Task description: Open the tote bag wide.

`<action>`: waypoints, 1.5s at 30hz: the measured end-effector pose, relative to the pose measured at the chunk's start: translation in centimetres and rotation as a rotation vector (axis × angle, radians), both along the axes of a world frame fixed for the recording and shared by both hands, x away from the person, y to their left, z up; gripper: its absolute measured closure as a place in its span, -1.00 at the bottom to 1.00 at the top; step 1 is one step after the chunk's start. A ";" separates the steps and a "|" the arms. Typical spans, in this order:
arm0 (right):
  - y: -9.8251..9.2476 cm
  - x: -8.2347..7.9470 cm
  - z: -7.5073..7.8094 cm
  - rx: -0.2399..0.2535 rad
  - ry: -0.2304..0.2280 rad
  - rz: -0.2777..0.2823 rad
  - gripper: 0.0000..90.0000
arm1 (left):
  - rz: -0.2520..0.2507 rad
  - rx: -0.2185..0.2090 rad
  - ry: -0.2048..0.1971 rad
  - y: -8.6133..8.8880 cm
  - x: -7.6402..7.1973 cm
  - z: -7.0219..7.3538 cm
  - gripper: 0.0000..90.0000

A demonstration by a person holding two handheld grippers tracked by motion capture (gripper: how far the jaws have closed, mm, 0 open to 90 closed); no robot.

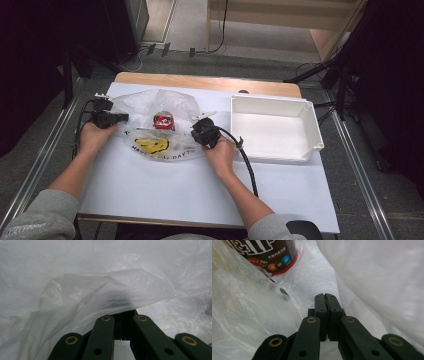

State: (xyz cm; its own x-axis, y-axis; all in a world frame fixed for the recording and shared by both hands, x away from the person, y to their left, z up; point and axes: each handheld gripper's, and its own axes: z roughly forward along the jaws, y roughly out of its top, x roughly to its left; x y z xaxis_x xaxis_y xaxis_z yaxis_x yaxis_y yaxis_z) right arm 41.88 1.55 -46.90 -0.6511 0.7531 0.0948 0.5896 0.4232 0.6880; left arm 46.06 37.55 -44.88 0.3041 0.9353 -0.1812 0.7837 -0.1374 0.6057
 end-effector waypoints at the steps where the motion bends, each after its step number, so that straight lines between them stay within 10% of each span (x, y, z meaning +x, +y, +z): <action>1: -0.1 -0.1 0.0 -0.001 0.000 -0.001 1.00 | -0.006 0.020 0.006 -0.1 0.1 0.1 1.00; 24: -1.7 -2.3 -0.1 -0.009 -0.012 -0.028 1.00 | 0.075 0.027 0.011 1.3 0.6 0.3 1.00; 45: -1.4 -2.6 4.3 0.065 -0.056 0.064 1.00 | -0.076 -0.008 -0.050 -1.3 -2.1 4.4 1.00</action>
State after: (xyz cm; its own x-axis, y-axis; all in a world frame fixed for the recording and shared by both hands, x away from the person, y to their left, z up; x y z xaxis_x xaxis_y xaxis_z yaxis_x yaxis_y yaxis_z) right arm 39.23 0.17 -42.60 -0.7033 0.7032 0.1045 0.5227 0.4118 0.7465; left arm 44.00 36.25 -40.48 0.3829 0.9078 -0.1711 0.7397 -0.1903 0.6455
